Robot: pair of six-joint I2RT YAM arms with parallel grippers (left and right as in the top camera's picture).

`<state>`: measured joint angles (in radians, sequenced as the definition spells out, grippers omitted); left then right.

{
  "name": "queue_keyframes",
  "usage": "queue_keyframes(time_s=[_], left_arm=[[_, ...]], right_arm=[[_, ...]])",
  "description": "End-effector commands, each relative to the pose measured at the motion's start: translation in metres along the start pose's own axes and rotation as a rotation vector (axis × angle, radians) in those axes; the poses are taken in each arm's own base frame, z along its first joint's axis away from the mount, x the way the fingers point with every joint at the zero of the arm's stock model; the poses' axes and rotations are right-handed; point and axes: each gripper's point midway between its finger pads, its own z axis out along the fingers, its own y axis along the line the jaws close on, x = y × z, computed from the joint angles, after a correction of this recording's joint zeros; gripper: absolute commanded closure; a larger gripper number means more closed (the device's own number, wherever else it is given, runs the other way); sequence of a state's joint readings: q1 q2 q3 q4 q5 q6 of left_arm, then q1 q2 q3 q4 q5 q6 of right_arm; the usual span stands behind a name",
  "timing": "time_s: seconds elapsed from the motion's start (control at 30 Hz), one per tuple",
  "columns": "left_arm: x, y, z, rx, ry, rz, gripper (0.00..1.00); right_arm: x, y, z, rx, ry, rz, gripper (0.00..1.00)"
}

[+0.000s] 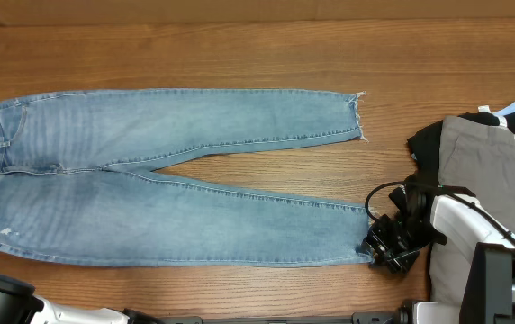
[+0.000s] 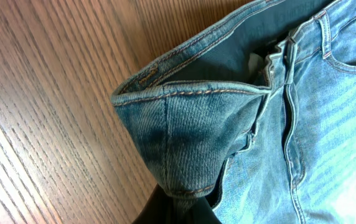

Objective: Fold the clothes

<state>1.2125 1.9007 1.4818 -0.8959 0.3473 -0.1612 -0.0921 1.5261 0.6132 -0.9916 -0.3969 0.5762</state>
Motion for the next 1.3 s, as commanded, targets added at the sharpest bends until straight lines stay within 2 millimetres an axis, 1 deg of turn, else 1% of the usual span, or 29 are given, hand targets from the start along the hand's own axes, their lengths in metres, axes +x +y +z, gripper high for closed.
queue_keyframes(time_s=[0.0, 0.17, 0.2, 0.27, 0.4, 0.5, 0.63, 0.73, 0.9, 1.07, 1.17, 1.27], left_arm=[[-0.009, -0.001, -0.007, 0.010, -0.022, 0.001, 0.95], [-0.009, -0.001, -0.007, 0.010, -0.023, -0.001, 0.95], [-0.009, -0.001, -0.007, 0.010, -0.023, -0.001, 0.95], [-0.009, 0.000, -0.007, 0.009, -0.023, -0.001, 0.96], [-0.008, 0.000, -0.007, 0.009, -0.019, -0.003, 0.96], [-0.006, 0.000, -0.008, 0.008, -0.013, -0.007, 0.96], [-0.004, 0.000, -0.011, 0.006, -0.001, -0.012, 0.96], [-0.004, -0.001, -0.019, 0.006, 0.010, -0.026, 0.96], [-0.009, 0.001, -0.046, 0.039, 0.016, -0.091, 0.96], [-0.010, 0.005, -0.073, 0.050, 0.028, -0.139, 0.96], [-0.010, -0.001, -0.086, 0.085, 0.022, -0.150, 0.96], [-0.015, -0.013, -0.104, 0.132, -0.020, -0.135, 0.96]], right_arm=[[-0.001, -0.007, 0.008, 0.014, -0.001, 0.007, 0.62], [-0.002, -0.005, 0.007, 0.010, -0.008, 0.003, 0.75], [-0.003, -0.005, 0.006, 0.007, -0.011, 0.001, 0.79], [-0.005, -0.001, 0.003, -0.003, -0.024, -0.014, 0.83], [-0.010, 0.008, -0.013, -0.018, -0.069, -0.060, 0.90], [-0.014, 0.019, -0.033, -0.038, -0.124, -0.102, 0.96], [-0.015, 0.031, -0.071, -0.052, -0.222, -0.140, 0.96], [-0.012, 0.034, -0.103, -0.042, -0.305, -0.154, 0.96], [-0.004, 0.037, -0.161, -0.027, -0.449, -0.172, 0.96], [0.006, 0.051, -0.222, -0.073, -0.602, -0.202, 0.96], [0.015, 0.062, -0.256, -0.123, -0.675, -0.225, 0.96], [0.027, 0.069, -0.285, -0.168, -0.735, -0.245, 0.96]])
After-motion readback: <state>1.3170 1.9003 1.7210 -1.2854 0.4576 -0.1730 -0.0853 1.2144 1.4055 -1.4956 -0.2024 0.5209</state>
